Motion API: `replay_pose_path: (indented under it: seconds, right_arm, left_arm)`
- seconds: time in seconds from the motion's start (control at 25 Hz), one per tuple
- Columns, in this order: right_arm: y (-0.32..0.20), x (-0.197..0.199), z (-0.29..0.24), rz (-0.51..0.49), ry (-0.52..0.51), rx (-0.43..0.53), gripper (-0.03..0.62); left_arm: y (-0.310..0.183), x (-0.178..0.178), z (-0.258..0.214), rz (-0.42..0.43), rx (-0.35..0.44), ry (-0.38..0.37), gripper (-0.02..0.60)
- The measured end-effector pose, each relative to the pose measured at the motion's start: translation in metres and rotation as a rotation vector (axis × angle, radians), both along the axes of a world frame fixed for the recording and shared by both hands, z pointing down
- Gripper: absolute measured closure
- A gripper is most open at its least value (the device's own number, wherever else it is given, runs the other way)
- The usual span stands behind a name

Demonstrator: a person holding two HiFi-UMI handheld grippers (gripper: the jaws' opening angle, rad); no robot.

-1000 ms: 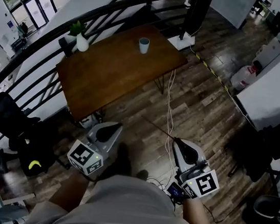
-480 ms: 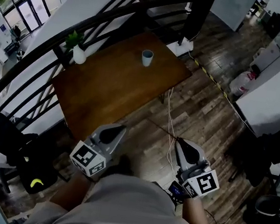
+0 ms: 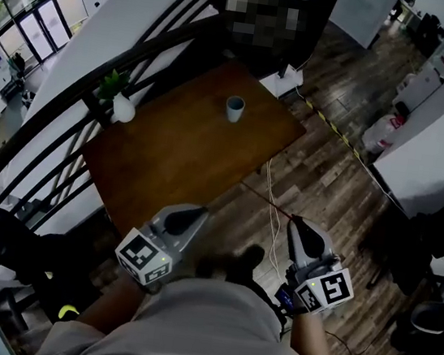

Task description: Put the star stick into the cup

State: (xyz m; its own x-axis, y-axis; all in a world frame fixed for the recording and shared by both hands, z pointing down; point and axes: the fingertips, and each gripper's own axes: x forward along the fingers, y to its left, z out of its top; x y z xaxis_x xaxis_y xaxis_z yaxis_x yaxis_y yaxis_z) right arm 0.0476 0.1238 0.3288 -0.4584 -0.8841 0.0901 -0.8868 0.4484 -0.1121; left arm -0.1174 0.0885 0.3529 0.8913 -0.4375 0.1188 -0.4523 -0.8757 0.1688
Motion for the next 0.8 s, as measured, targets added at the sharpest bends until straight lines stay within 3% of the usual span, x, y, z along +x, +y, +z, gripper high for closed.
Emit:
replay_pose_path:
  seconds: [0.2,0.48,0.8]
  right_arm:
    - [-0.013,0.008,-0.005,0.003,-0.011,0.020,0.571]
    - [-0.036,0.029,-0.006,-0.028,0.062,0.049,0.571]
    - [-0.069,0.075,-0.008,-0.077,0.056,0.056,0.571]
  left_arm:
    - [-0.017,0.006,-0.005,-0.013,0.015,-0.007,0.578]
    - [-0.042,0.020,-0.001,-0.066,0.013,-0.026,0.578]
    - [-0.073,0.069,-0.003,-0.092,0.026,-0.042,0.578]
